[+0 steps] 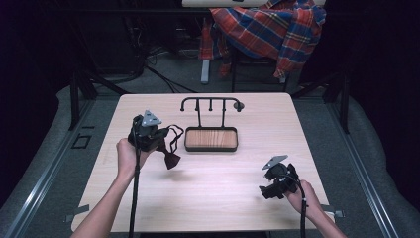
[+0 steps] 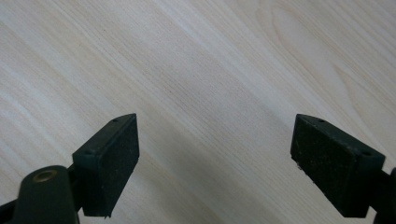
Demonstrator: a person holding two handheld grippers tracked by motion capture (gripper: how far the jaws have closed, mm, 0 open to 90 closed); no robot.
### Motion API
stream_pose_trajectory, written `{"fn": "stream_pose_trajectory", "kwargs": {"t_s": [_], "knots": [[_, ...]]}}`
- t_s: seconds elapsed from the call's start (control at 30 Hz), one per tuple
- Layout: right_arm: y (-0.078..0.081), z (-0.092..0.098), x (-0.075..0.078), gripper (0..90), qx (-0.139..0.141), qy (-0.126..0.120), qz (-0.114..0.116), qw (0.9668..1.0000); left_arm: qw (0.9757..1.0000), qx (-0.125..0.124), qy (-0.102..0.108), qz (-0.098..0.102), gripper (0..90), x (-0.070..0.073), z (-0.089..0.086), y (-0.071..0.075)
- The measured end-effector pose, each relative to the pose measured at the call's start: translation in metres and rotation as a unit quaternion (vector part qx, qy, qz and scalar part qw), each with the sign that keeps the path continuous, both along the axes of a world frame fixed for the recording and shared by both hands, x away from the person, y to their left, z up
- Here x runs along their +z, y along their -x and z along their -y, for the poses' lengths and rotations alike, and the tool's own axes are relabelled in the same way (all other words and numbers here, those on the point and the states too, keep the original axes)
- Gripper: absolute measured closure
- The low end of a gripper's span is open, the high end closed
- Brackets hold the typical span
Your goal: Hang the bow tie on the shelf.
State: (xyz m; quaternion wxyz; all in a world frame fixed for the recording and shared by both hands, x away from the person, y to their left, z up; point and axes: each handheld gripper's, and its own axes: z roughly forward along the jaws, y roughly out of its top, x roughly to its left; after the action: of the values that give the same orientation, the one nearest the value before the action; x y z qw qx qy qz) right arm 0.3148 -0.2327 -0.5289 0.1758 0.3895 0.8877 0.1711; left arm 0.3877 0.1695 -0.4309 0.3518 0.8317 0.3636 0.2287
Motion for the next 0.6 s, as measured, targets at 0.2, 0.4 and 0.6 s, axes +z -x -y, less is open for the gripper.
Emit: {"fn": "stream_pose_trajectory", "kwargs": {"t_s": [0.2, 0.4, 0.6], "knots": [[-0.001, 0.001, -0.001, 15.2, -0.004, 0.0, -0.007, 1.0, 1.0, -0.002, 0.003, 0.007, 89.3, 0.011, 0.006, -0.012], [-0.001, 0.003, -0.001, 15.2, -0.011, -0.008, -0.004, 0.9999, 0.9999, -0.006, 0.006, 0.013, 89.3, 0.019, 0.012, -0.021], [-0.001, 0.003, -0.001, 15.2, -0.008, -0.011, -0.005, 0.9999, 0.9999, -0.007, 0.009, 0.013, 89.3, 0.024, 0.018, -0.028]]}}
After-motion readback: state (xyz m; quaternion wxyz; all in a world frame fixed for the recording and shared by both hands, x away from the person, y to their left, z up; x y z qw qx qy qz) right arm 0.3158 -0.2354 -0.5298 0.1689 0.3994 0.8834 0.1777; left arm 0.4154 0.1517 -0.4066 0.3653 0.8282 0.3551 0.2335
